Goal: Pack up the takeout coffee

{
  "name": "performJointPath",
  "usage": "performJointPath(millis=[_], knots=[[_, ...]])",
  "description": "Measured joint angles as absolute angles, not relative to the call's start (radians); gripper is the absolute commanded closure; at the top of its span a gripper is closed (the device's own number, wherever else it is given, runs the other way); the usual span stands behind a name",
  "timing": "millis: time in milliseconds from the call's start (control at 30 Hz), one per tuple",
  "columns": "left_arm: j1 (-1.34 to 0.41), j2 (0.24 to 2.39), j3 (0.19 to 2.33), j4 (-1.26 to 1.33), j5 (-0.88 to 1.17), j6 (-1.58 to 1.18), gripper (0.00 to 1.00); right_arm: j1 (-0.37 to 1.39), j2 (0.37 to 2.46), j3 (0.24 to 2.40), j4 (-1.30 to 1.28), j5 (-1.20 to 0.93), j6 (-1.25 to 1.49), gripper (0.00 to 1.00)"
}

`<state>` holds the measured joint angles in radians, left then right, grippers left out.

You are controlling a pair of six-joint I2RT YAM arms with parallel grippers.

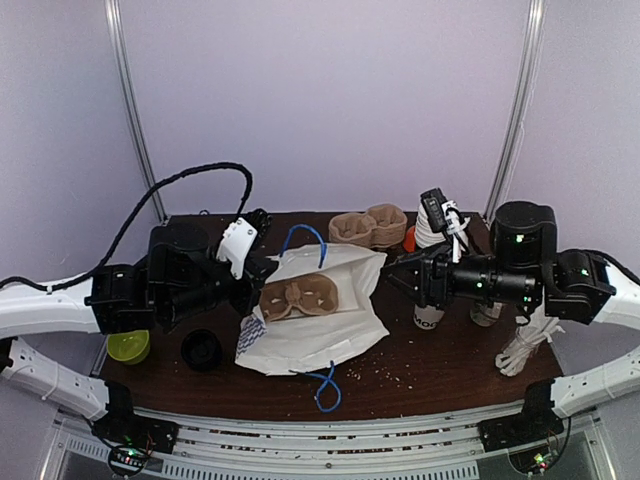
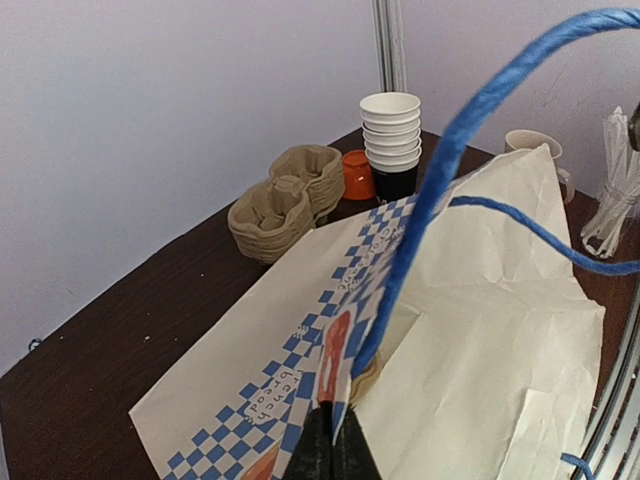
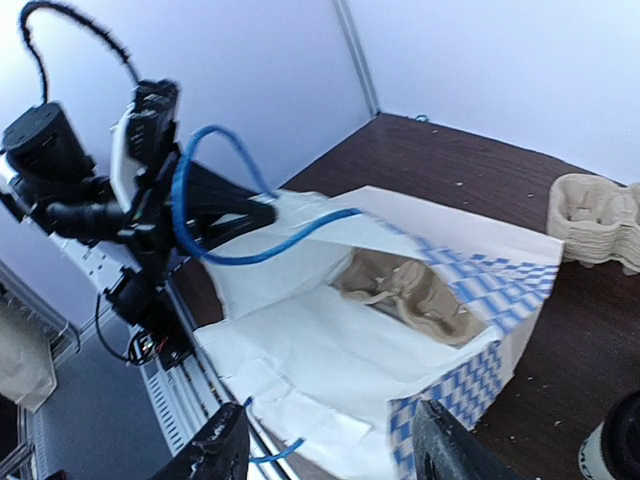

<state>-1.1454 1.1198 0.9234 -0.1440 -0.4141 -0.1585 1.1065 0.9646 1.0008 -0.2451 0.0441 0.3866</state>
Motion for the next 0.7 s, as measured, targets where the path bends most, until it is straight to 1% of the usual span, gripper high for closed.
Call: performJointPath(millis=[67,167,267,467,700], knots=[[-1.164,1.135,0.928,-0.144,-0.427,-0.177,1.00,1.182,0.980,1.018,-0.262,0.053,0.378,0.44],[-1.192,1.163,0.942,-0.150,-0.455,-0.206,1.00,1.290,1.028,1.051,-0.269,0.084,0.367,0.47],[-1.209,1.195,0.965,-0.160,-0.479,-0.237,1.00,1.354,1.084,1.061,-0.252,0.113,0.368,0.51],[-1.213,1.203,0.990,-0.191,-0.514,-0.300,1.00,1.376,1.169,0.994,-0.151,0.215,0.390,0.53],[-1.215,1.164,1.006,-0.211,-0.530,-0.355,1.00,1.375,1.305,0.989,-0.014,0.356,0.406,0.49]])
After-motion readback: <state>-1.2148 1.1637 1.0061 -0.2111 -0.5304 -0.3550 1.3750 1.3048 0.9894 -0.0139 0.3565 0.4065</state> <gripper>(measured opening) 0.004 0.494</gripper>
